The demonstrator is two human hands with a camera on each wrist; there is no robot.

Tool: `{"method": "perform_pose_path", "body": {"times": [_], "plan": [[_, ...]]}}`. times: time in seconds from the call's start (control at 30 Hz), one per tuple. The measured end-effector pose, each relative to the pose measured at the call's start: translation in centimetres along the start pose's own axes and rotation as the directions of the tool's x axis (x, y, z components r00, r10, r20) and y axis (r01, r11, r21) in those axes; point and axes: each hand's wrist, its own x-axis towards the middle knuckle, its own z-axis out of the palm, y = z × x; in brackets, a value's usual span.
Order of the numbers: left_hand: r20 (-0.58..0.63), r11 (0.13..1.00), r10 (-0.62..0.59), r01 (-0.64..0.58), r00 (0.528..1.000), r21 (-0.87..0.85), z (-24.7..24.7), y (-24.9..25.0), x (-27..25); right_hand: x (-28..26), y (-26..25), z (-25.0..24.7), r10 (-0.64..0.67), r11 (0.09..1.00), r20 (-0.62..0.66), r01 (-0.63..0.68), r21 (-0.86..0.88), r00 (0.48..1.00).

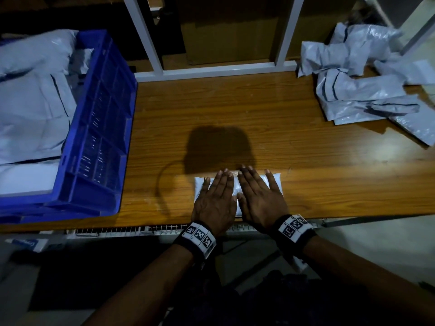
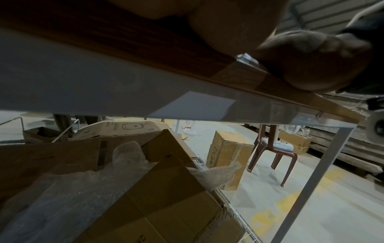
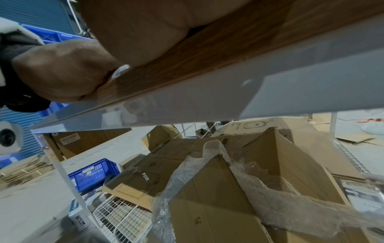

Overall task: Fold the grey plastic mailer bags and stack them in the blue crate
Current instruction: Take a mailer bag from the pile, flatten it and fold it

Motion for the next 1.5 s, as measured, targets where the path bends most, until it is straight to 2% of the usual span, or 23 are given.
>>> {"method": "perform_pose_path", "body": {"times": [0.3,0.4,0.47,0.53,0.63,0.7,0.8,0.83,0.87,0.93,1.0,1.03,1.07,1.13,1.2,1.27,1.37,1.43,1.5], "plan": [[-0.021,0.999,-0.015,0.015,1.0,-0.037,0.1,-0.1,0.1,0.3,-0.1,0.0,0.018,1.0,0.014,-0.018,0.0,1.0],[-0.028,0.997,-0.062,0.06,0.998,-0.056,0.3,0.1,-0.2,0.0,-0.3,-0.3,0.024,0.998,0.015,-0.025,0.05,1.0],[-0.039,0.996,-0.052,0.048,0.998,-0.079,0.3,-0.1,-0.1,0.1,-0.1,-0.6,0.006,0.997,0.025,-0.008,0.083,1.0],[-0.046,0.995,-0.023,0.018,0.999,-0.098,-0.5,-0.6,-0.3,0.5,0.5,-1.6,-0.019,0.993,0.088,0.009,0.121,0.996],[0.009,0.995,0.032,-0.031,0.999,-0.092,-2.8,-1.5,-0.5,0.9,2.0,-4.2,-0.003,0.99,0.278,-0.036,0.137,0.961],[-0.011,0.995,0.041,-0.042,0.999,-0.088,-4.2,-2.0,-0.4,1.2,2.6,-5.6,0.004,0.997,0.301,-0.026,0.071,0.954],[0.074,0.995,0.023,-0.016,0.997,-0.095,-6.1,-2.8,-0.3,1.7,2.3,-7.3,0.022,0.993,0.329,-0.058,0.1,0.944],[0.077,0.997,0.023,-0.018,0.997,-0.074,-7.0,-2.7,-0.4,1.9,2.0,-7.9,-0.001,0.99,0.302,-0.042,0.136,0.953],[0.029,0.999,0.032,-0.031,0.999,-0.042,-8.0,-2.6,-0.5,2.1,1.8,-8.3,-0.036,0.986,0.222,-0.001,0.164,0.974],[-0.201,0.995,0.087,-0.075,0.976,0.068,-9.6,-2.3,-0.6,2.1,1.2,-9.4,-0.077,0.989,-0.038,0.081,0.123,0.996],[-0.387,0.992,0.111,-0.075,0.915,0.106,-10.3,-2.0,-1.3,1.5,0.7,-9.7,-0.078,0.996,-0.257,0.089,0.031,0.963],[-0.414,0.992,0.102,-0.064,0.904,0.105,-10.2,-1.9,-1.7,1.0,0.4,-9.4,-0.081,0.996,-0.298,0.086,0.006,0.951],[-0.373,0.992,0.091,-0.052,0.923,0.113,-9.6,-1.7,-2.1,0.6,0.1,-8.7,-0.09,0.996,-0.304,0.093,-0.006,0.948],[-0.206,0.99,0.086,-0.061,0.975,0.125,-7.4,-1.1,-3.0,-0.5,-0.1,-5.7,-0.109,0.994,-0.249,0.112,-0.004,0.962],[-0.109,0.991,0.065,-0.051,0.992,0.125,-4.9,-0.3,-4.4,-2.0,0.3,-3.2,-0.103,0.992,-0.203,0.116,0.05,0.974],[-0.118,0.998,0.05,-0.044,0.992,0.054,-3.0,0.3,-5.7,-3.6,0.9,-2.4,-0.125,0.984,-0.156,0.143,0.109,0.98],[-0.209,0.995,0.064,-0.079,0.976,-0.065,-2.2,1.5,-5.5,-4.4,1.5,-3.5,-0.164,0.97,-0.236,0.201,0.139,0.958],[-0.299,0.995,0.02,-0.049,0.954,-0.089,-2.8,2.5,-3.6,-3.2,1.8,-3.6,-0.12,0.978,-0.281,0.162,0.133,0.952],[-0.265,0.992,-0.066,0.034,0.962,-0.122,-3.0,2.5,-1.4,-1.6,2.0,-3.0,-0.058,0.992,-0.214,0.08,0.1,0.975]]}}
